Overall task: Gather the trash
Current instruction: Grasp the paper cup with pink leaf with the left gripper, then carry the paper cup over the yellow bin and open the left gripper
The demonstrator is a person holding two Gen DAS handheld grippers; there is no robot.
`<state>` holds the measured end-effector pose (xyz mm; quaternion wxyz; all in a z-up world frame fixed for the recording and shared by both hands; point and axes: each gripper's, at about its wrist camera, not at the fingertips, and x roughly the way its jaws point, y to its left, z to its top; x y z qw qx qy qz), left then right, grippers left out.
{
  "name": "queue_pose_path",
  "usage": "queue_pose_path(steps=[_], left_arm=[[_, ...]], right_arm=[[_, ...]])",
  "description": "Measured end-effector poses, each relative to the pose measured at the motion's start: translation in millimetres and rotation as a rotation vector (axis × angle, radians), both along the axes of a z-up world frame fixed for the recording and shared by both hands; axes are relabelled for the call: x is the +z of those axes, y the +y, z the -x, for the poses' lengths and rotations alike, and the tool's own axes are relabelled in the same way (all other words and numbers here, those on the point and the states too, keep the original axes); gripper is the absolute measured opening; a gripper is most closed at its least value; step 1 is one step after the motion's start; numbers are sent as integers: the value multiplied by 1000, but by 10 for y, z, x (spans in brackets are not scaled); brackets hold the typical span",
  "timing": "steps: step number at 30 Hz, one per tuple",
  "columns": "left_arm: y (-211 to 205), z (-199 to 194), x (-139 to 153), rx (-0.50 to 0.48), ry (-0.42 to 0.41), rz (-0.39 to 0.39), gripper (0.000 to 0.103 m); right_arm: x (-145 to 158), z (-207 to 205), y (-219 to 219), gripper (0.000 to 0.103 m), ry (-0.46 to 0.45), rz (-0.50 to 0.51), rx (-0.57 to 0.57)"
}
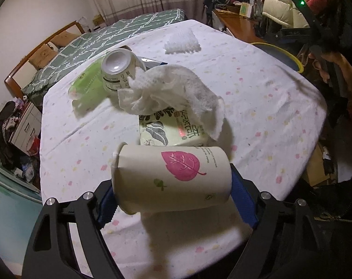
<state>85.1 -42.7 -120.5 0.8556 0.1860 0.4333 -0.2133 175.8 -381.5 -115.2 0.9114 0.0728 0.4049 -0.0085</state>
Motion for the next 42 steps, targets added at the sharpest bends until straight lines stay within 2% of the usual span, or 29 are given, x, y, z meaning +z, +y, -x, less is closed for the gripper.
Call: queue_pose_path(steps=[3, 6, 12, 18, 22, 28, 32, 36, 42], left_arm=[[-7, 77, 121, -18, 1, 28, 83], [-68, 102, 290, -28, -33, 31, 83], [-386, -115, 562, -81, -52, 79, 83], [-1080, -607, 850, -167, -56, 195, 83], [-1817, -974, 919, -254, -35, 234, 83], [-2958, -1381, 690, -364, 60, 250, 83], [-3661, -1556, 414, -397, 100, 205, 83], [-4159, -1672, 149, -410, 123, 165, 83], [-4564, -1825, -142, -390, 156, 141, 83]], right_arm=[[26, 58, -24, 67, -10, 2, -6], [44, 148, -82, 67, -20, 15, -27], [44, 370, -307, 67, -33, 23, -103], [-34, 606, -609, 67, -19, 26, -184], [-85, 745, -756, 67, -13, 42, -227], [-126, 981, -915, 68, -20, 69, -280], [-166, 1109, -1043, 69, -11, 76, -308], [-205, 1185, -1160, 69, 0, 67, -324], [-282, 1212, -1275, 69, 10, 54, -340]])
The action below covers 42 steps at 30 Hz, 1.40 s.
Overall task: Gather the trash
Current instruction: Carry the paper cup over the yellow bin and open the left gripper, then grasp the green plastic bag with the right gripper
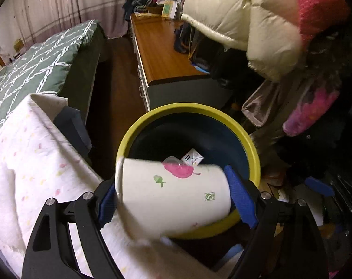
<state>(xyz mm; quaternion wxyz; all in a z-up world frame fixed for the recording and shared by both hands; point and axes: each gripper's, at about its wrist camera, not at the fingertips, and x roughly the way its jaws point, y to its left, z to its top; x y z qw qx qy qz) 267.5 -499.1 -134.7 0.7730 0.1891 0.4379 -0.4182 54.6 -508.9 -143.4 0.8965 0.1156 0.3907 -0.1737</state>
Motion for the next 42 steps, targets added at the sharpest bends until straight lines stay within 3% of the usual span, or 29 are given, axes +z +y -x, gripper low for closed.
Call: queue_pose_path(steps=[6, 9, 12, 18, 22, 25, 30, 36, 42], left_arm=[[-75, -76, -45, 28, -9, 20, 94], [78, -39, 101, 47, 2, 51, 94], [415, 112, 391, 61, -37, 107, 96], [1341, 436, 811, 146, -126, 177, 98], [2155, 586, 971, 262, -166, 216, 98], [2764, 733, 1002, 372, -222, 200, 98], [3720, 965, 952, 583, -303, 149, 98], [4710, 1154, 791, 785, -273, 145, 98], [5259, 1258, 676, 880, -273, 135, 98]], right_arm=[[-55, -19, 3, 69, 8, -15, 3], [-55, -32, 36, 69, 10, -15, 12], [-56, -54, 83, 70, 13, -15, 23], [-31, -140, 223, 71, 14, -8, 62], [15, -281, 419, 74, 18, 6, 117], [46, -439, 601, 74, 24, 5, 173], [171, -788, 1020, 74, 27, 15, 288], [437, -1393, 1761, 74, 15, 23, 463], [751, -2064, 2724, 74, -5, 13, 656]])
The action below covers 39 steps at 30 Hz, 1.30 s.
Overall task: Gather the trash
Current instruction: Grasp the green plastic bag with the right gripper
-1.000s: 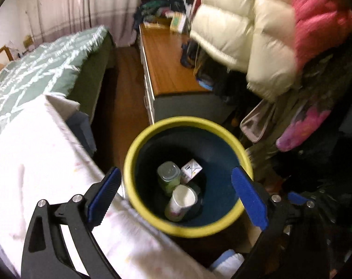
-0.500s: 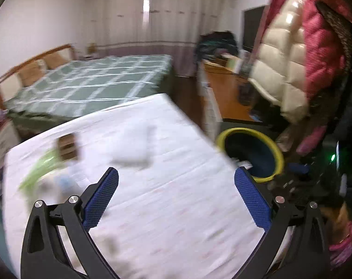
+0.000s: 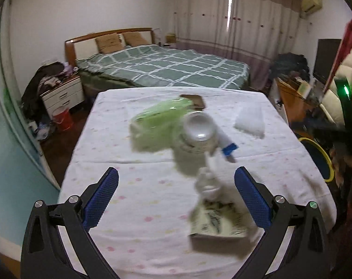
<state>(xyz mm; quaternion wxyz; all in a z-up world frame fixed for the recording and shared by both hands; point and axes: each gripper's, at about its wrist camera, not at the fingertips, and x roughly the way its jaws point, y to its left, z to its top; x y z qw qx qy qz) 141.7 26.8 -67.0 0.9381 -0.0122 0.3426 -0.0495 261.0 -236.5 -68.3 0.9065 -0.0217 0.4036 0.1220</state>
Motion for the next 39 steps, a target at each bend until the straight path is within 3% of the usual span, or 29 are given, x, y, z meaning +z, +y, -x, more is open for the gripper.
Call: queue_pose_path(steps=[3, 7, 14, 20, 24, 26, 28, 31, 39], left_arm=[[112, 31, -10, 17, -8, 7, 98], [186, 41, -38, 18, -8, 18, 98], [201, 85, -37, 6, -15, 4, 98], [263, 116, -44, 6, -24, 4, 98], [301, 111, -65, 5, -21, 18, 98], [308, 101, -75, 6, -17, 23, 98], [312, 87, -104, 6, -11, 25, 98], [298, 77, -119, 4, -4, 26, 98], [294, 77, -109, 9, -6, 25, 98]], right_arm=[[113, -352, 585, 74, 13, -9, 102], [115, -852, 1285, 74, 98, -41, 209], [-163, -1605, 2041, 74, 258, 5, 213], [-482, -1927, 2118, 62, 377, 5, 164], [-577, -1953, 2049, 55, 398, 12, 144], [-613, -1923, 2039, 42, 410, 1, 142], [-605, -1903, 2030, 36, 408, -14, 141], [-529, -1882, 2006, 6, 395, -58, 140], [-63, -1740, 2003, 6, 285, -117, 156]])
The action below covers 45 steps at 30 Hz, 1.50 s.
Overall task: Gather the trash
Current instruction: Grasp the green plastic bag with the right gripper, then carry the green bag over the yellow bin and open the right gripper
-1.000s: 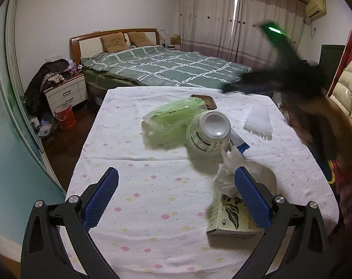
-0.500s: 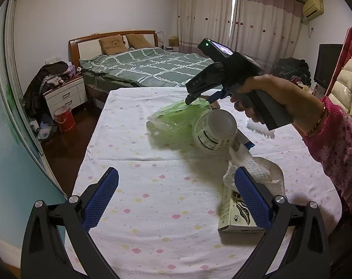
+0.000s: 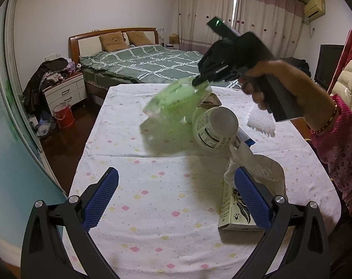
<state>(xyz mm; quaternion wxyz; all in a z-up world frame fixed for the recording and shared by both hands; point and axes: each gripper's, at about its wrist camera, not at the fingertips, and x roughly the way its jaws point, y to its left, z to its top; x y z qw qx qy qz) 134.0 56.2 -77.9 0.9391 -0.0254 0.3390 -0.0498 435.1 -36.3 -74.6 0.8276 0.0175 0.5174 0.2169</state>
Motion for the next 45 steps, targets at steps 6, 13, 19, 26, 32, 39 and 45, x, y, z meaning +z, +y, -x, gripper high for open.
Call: queue_pose_path(steps=[6, 13, 19, 26, 32, 39, 45], left_arm=[[-73, 23, 61, -16, -12, -11, 98], [-262, 27, 105, -58, -28, -11, 98], [-450, 14, 88, -96, -26, -15, 98], [-596, -44, 51, -115, -12, -15, 98], [-733, -57, 58, -136, -7, -28, 98], [-930, -31, 117, -172, -16, -56, 98], [-1006, -37, 135, -185, -14, -68, 98]], right_arm=[[406, 247, -320, 6, -104, -36, -25], [642, 757, -1431, 6, -198, -53, -179], [588, 1318, -2717, 6, -245, -25, -418], [210, 1996, -4191, 6, -227, 53, -751], [-234, 2250, -4805, 6, -181, 103, -900], [-709, 2214, -5023, 8, -110, 134, -938], [-912, 2226, -5008, 21, -84, 180, -941]])
